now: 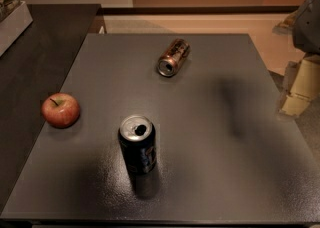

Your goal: Place orange can upright

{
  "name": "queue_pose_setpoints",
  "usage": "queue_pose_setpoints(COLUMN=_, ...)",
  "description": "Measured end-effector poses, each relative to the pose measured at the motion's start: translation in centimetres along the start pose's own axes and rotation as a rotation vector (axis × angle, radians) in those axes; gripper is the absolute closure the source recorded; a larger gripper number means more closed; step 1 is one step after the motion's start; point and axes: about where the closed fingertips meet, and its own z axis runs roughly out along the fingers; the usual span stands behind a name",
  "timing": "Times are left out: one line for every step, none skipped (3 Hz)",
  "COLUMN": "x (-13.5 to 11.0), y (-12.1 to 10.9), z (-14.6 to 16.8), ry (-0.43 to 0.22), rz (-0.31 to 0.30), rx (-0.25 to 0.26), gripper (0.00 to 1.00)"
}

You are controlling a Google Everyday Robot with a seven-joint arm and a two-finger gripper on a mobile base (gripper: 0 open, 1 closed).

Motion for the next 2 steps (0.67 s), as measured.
queue_pose_setpoints(x=0.00, y=0.00, z=0.00, ry=0.000, rz=0.000, rx=0.000, gripper=0.00)
queue_pose_setpoints(x=-0.29, y=-0.39, z=-0.31, ry=-0.007, rz=-0.013, rx=0.006, gripper=0.00)
